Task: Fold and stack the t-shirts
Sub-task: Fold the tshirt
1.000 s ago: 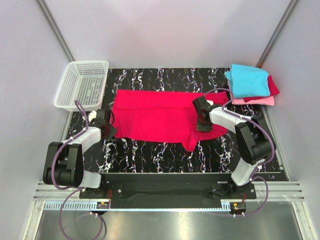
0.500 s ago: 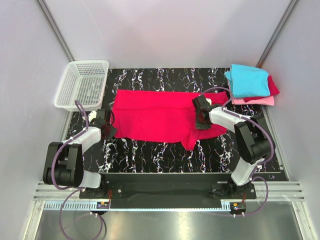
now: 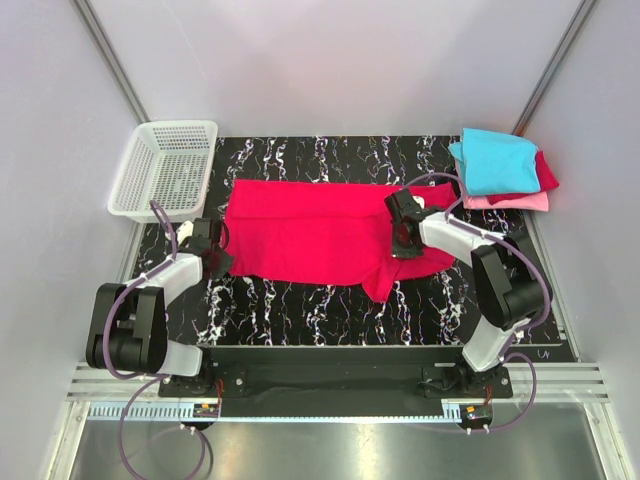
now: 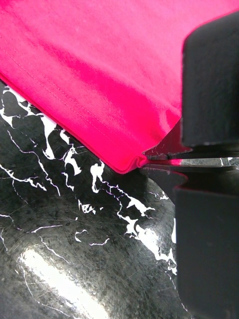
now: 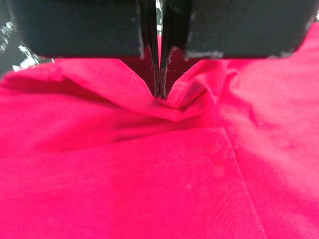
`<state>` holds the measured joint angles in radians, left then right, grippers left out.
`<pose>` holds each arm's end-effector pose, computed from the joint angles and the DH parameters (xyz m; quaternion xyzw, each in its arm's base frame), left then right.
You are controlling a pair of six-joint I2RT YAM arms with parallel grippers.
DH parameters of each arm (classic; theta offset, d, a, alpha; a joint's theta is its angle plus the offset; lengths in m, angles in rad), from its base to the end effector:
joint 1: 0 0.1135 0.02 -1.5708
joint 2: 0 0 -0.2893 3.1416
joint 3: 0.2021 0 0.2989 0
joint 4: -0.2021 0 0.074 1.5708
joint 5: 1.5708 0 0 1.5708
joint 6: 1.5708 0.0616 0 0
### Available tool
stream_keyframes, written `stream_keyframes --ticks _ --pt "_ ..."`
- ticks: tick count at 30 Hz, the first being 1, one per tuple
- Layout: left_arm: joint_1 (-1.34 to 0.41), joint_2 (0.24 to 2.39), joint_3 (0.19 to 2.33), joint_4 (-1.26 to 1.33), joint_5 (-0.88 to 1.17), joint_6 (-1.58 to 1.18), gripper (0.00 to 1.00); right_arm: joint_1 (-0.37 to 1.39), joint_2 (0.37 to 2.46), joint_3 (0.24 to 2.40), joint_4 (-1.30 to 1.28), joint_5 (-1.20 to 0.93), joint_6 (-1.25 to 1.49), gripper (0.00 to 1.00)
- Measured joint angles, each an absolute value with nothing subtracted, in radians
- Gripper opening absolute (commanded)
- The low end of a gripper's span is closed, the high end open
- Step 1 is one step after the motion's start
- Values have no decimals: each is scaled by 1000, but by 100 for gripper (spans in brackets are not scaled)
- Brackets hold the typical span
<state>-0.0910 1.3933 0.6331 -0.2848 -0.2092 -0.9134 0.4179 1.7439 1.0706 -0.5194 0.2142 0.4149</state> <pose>0.2898 -0.0136 0.1238 -0.4087 0.8695 -0.0360 0.2751 0.3578 0.1446 0.1381 0.0186 0.9766 -0.0204 0.2134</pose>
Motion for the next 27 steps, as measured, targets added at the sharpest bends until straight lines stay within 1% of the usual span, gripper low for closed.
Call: stream_keyframes --ticks 3,10,16,20,27 --pt "-93 1396 633 -277 -209 -913 0 418 1701 1087 -573 222 427 0" --pt "-96 1396 633 -276 -209 -913 0 418 1476 1168 -722 225 469 0" --pt "-104 1385 633 -278 -209 -913 0 418 1337 1185 -845 247 508 0" --pt "-118 1340 627 -279 -210 -913 0 418 1242 1170 -914 263 540 0" --pt "-147 1224 590 -284 -213 -915 0 418 1017 1139 -1003 281 628 0"
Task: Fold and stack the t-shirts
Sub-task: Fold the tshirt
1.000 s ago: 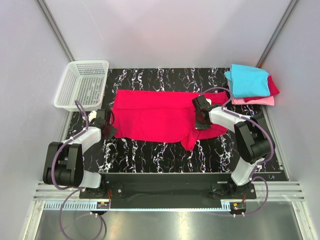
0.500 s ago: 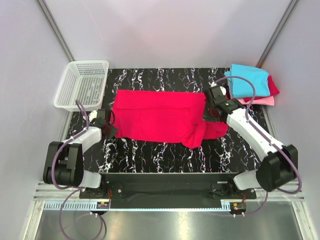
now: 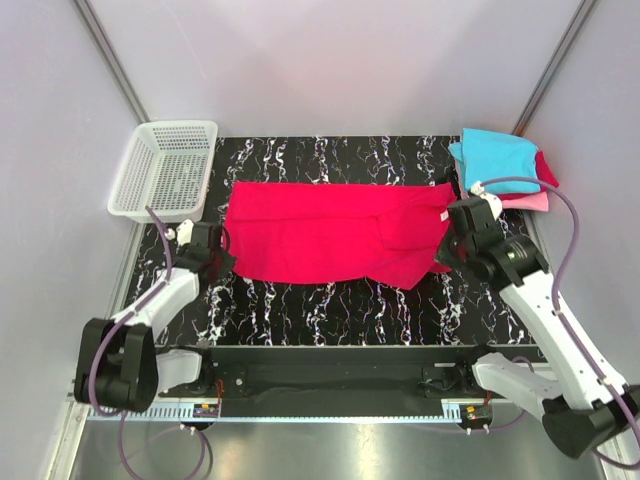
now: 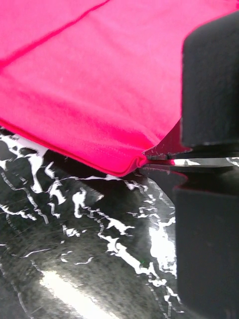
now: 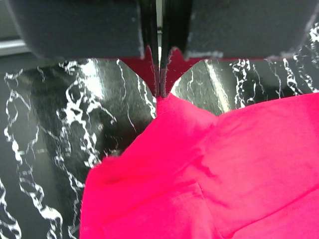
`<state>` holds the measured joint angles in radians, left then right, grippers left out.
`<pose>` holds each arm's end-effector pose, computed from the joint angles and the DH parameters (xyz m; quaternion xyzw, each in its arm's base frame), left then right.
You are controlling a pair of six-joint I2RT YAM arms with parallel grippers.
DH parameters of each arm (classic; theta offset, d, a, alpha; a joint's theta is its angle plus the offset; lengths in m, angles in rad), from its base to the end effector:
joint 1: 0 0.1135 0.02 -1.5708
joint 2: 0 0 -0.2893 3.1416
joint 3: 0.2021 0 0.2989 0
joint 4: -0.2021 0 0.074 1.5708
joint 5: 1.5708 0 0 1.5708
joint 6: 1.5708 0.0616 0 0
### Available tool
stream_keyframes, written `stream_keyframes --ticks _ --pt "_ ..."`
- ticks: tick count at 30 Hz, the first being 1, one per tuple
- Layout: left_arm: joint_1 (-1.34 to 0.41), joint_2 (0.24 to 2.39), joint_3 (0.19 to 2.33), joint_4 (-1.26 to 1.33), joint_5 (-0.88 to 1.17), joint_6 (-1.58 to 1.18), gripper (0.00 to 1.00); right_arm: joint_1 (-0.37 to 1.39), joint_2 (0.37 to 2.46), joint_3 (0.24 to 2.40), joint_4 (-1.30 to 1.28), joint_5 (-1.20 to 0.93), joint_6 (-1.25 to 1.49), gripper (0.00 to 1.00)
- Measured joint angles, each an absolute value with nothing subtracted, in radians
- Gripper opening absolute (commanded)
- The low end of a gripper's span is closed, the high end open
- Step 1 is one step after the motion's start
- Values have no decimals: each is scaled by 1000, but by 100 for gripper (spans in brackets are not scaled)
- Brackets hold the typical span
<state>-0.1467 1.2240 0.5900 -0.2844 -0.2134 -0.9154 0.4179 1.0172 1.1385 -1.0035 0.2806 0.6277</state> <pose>0.2736 -0.0272 0.1538 -0.3848 0.8604 -0.0744 0.3258 0.2226 0.0802 0.3517 0.1445 0.9220 0.0528 0.3553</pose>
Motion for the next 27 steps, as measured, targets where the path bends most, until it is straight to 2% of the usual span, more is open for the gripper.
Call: stream_keyframes --ticks 11,27 --pt "-164 1047 555 -319 -218 -916 0 418 842 1086 -1157 308 724 0" --pt "-170 838 537 -471 -239 -932 0 418 721 1119 -1314 353 799 0"
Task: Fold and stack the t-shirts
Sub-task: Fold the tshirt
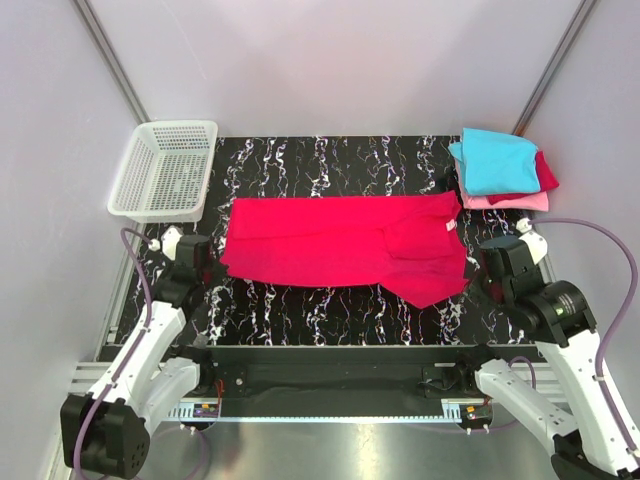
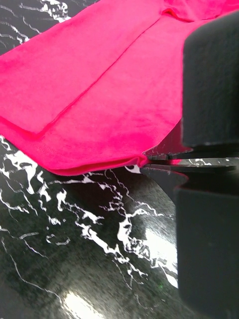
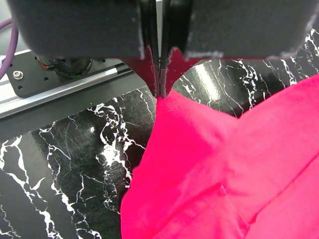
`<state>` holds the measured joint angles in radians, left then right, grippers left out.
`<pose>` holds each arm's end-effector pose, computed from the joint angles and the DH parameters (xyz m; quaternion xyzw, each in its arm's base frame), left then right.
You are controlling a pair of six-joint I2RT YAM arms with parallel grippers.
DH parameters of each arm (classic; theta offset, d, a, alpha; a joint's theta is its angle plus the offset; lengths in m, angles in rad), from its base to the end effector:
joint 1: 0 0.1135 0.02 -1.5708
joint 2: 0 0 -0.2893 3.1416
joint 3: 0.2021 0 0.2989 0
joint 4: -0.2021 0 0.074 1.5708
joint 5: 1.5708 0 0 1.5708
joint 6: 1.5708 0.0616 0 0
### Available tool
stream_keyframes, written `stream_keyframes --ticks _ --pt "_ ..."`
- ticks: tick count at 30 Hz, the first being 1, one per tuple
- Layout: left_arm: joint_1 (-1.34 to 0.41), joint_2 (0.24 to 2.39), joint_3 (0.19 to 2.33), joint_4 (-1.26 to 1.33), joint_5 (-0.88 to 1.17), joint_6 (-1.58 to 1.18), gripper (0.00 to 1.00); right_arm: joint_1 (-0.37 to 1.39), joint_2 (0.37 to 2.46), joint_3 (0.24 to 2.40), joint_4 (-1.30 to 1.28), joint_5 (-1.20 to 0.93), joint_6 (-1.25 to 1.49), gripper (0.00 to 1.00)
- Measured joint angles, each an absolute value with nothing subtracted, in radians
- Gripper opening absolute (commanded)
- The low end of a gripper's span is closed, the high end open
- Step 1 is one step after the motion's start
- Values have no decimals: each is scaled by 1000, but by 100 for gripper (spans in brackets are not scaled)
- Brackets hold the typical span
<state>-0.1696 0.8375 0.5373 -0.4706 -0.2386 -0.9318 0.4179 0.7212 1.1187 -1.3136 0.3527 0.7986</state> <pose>0.2192 -0.0228 0.2059 -0.3832 0.8317 -0.1089 0.3869 0.1272 0.0332 0.3686 0.2318 0.9047 0.0446 0.3547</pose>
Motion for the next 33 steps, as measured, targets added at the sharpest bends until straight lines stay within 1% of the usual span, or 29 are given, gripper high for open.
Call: stream_keyframes --ticks 5,9,15,21,25,33 --pt "-170 848 538 -486 -242 -939 0 418 730 1135 -1330 386 806 0" --pt "-170 907 561 -501 -250 -946 0 418 765 1139 -1313 422 804 0" --pt "-171 1030 652 -524 -271 -971 0 418 897 1141 -1214 490 766 0" --pt "-172 1151 763 -530 -307 -997 0 410 1089 1157 -1064 553 698 0" --pt "-172 1229 818 -530 -327 -1011 0 356 1163 1159 -964 558 645 0" --pt "-172 1412 923 -529 -345 -1052 0 193 1259 1159 -782 524 549 0"
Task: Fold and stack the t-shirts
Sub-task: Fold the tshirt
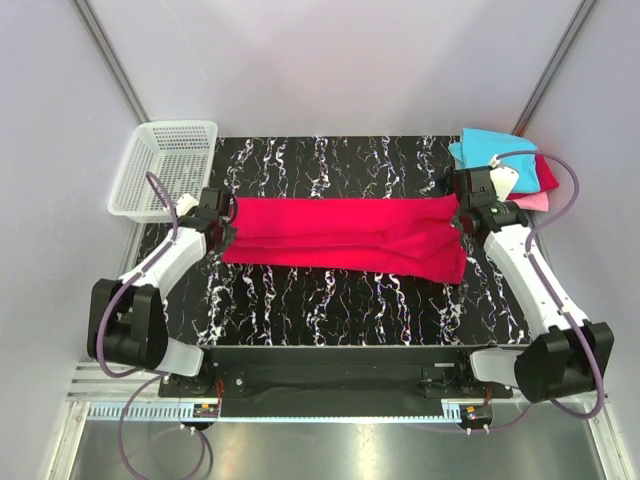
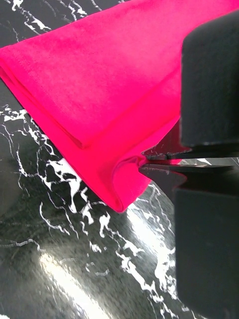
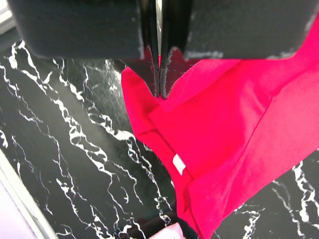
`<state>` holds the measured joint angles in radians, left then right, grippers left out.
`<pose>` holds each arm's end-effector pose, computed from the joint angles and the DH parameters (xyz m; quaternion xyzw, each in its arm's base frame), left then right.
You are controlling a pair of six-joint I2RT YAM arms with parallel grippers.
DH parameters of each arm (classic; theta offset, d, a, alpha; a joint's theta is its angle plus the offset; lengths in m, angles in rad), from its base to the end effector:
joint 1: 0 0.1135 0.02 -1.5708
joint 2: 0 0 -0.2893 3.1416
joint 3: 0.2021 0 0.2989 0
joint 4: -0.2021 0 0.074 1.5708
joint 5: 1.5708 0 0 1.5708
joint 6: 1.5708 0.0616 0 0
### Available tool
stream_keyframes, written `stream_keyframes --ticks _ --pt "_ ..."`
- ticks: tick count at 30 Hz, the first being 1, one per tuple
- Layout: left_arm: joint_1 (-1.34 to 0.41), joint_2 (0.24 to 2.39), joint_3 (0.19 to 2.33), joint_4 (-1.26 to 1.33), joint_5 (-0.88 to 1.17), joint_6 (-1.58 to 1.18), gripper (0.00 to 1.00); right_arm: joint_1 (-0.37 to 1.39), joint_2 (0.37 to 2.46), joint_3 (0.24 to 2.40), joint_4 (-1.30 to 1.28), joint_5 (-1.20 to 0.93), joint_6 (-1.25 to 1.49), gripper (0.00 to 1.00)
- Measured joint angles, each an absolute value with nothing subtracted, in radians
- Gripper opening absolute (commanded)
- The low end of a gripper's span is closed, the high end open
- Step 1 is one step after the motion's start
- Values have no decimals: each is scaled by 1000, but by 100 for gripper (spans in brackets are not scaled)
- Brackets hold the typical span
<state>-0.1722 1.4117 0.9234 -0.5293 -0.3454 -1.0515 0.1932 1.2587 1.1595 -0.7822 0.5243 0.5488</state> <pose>0.3289 -0.0360 0.2025 -0.4458 0.8376 -0.0192 0.3152 0.3096 0.0292 0.3213 0.2470 0.8792 -0.1090 0.3926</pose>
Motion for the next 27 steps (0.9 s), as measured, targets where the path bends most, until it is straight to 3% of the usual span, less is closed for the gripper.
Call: stream_keyframes --ticks 21,22,23,24,25,27 --pt "-130 1700 1103 -503 -360 -1067 0 68 1608 1298 -543 386 451 2" --pt "-127 1714 1116 -500 -359 -1062 6 65 1630 1312 -539 378 449 13" --pt "-125 1728 1133 -496 -358 -1053 16 63 1651 1324 -532 372 449 32" --pt "-123 1744 1150 -493 -356 -1044 31 62 1671 1335 -522 367 449 38" --pt "-121 1761 1166 -478 -352 -1026 35 60 1687 1343 -512 358 441 42" --pt "-116 1787 1180 -430 -344 -1002 55 59 1715 1355 -494 345 430 51"
